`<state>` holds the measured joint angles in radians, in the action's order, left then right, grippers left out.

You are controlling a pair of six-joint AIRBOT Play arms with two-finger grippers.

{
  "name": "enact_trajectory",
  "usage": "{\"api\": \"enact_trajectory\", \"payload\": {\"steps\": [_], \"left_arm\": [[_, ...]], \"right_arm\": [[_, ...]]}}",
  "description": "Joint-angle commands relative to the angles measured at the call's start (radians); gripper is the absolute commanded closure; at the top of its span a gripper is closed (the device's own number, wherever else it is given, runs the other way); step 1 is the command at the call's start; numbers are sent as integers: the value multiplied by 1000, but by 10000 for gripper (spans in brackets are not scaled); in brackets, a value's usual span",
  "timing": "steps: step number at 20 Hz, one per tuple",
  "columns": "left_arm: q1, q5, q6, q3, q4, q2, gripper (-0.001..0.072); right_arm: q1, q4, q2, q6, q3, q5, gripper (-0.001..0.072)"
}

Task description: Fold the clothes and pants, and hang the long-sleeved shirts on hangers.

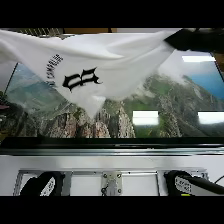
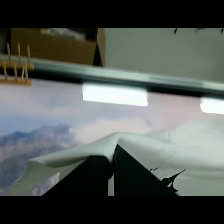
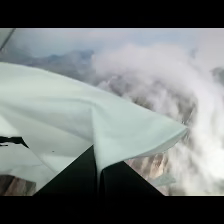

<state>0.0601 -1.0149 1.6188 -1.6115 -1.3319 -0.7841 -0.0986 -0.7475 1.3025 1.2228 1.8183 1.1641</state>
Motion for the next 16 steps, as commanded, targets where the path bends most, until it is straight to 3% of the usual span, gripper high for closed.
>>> {"api": "enact_trajectory", "payload": {"steps": [1,9,13,16], "left_arm": [[4,5,2,-96,-2,129,701],[4,-5,5,-217,25,231,701],[4,-45,5,-164,25,154,701],[4,-64,5,-35,26,35,701]], "right_arm": [[-34,-6,-224,8,5,-4,706],[-37,-288,-473,205,5,52,706],[-37,-395,-472,323,-6,193,706],[-37,-435,-408,338,-83,233,706]]}}
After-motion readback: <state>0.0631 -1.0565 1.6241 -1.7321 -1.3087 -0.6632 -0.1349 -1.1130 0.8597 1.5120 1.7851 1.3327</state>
